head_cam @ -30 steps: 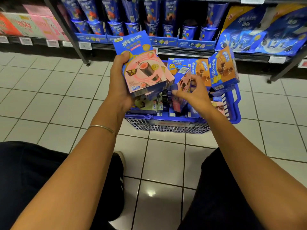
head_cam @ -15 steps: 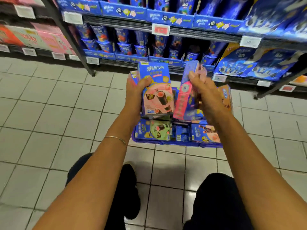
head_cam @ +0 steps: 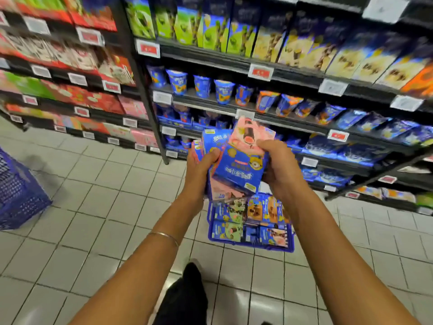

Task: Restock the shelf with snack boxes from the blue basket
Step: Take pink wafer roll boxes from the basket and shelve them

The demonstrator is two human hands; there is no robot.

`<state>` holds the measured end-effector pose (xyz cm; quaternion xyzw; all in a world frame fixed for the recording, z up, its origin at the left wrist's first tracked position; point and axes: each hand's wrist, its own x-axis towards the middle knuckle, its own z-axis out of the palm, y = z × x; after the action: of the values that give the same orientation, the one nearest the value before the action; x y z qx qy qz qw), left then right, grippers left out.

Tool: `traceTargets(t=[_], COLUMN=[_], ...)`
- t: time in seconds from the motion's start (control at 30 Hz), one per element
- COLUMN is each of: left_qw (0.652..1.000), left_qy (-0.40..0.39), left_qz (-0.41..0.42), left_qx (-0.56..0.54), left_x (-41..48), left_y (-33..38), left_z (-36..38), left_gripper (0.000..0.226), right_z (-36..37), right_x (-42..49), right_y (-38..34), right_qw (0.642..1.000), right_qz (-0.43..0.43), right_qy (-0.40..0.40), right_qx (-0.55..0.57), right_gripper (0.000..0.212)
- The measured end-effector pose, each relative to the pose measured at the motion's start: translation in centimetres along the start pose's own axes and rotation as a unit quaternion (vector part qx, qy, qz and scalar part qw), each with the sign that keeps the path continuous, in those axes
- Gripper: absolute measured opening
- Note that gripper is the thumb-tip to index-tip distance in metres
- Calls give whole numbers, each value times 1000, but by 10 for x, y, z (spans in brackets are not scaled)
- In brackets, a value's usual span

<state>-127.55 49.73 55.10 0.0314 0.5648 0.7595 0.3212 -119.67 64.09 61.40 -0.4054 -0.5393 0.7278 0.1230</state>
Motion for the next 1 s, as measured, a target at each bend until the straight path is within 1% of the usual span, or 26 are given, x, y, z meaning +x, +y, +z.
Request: traceTargets(t=[0.1, 0.17, 0.23, 0.3, 0.33, 0.4, 0.43, 0.47, 0.53, 0.57, 0.63, 0.67, 0.73, 0.77, 0.83, 0.9, 0.97, 1.0], left_qw=[999, 998, 996, 993, 991, 987, 986, 985, 980, 978, 977, 977, 971, 968, 961, 958, 955, 952], left_qy=[24, 35, 37, 39, 33, 21, 15, 14, 19, 27, 39, 38, 43, 51, 65, 62, 70, 73], left_qz=[7, 26, 49, 72, 87, 110, 116, 122, 141, 150, 153, 159, 193, 215, 250, 268, 279, 287], left_qx=[-28, -47, -68, -90, -99, -113, -117, -122, -136, -141, -143, -140, -130, -119, -103, -83, -71, -71], left_x=[-9, -6, -1, 5, 7, 14, 18, 23, 33, 37, 46, 52, 65, 71, 82, 91, 102, 108], left_y=[59, 98, 135, 172, 188, 219, 233, 245, 265, 274, 293, 302, 321, 331, 353, 374, 391, 398], left_z=[-3, -3, -3, -1, 0, 4, 5, 7, 9, 10, 12, 13, 18, 21, 26, 32, 32, 32], left_gripper=[78, 80, 82, 90, 92, 87, 85, 84, 85, 88, 92, 89, 73, 70, 75, 81, 90, 95], right_z=[20, 35, 48, 63, 71, 87, 94, 102, 113, 116, 122, 124, 128, 129, 132, 136, 140, 142], right_x=[-21, -32, -42, -47, -49, -50, -49, -49, -43, -39, -29, -24, -14, -8, 6, 20, 30, 34], right_y=[-44, -70, -95, -119, -131, -151, -160, -168, -182, -189, -206, -215, -233, -243, -266, -288, -307, -317], right_qw=[998, 993, 986, 980, 976, 969, 970, 974, 977, 976, 973, 971, 968, 966, 959, 955, 951, 948], right_qz=[-30, -41, -65, -84, -87, -90, -93, -101, -136, -157, -193, -212, -238, -247, -268, -274, -278, -280], right_qy=[-30, -40, -38, -30, -36, -58, -63, -59, -36, -32, -36, -43, -70, -80, -87, -100, -128, -144], right_qx=[51, 102, 148, 179, 194, 222, 215, 195, 158, 150, 124, 98, 41, 17, -27, -45, -46, -41], right_gripper=[26, 23, 24, 27, 25, 16, 15, 21, 48, 58, 69, 72, 70, 69, 74, 76, 69, 61])
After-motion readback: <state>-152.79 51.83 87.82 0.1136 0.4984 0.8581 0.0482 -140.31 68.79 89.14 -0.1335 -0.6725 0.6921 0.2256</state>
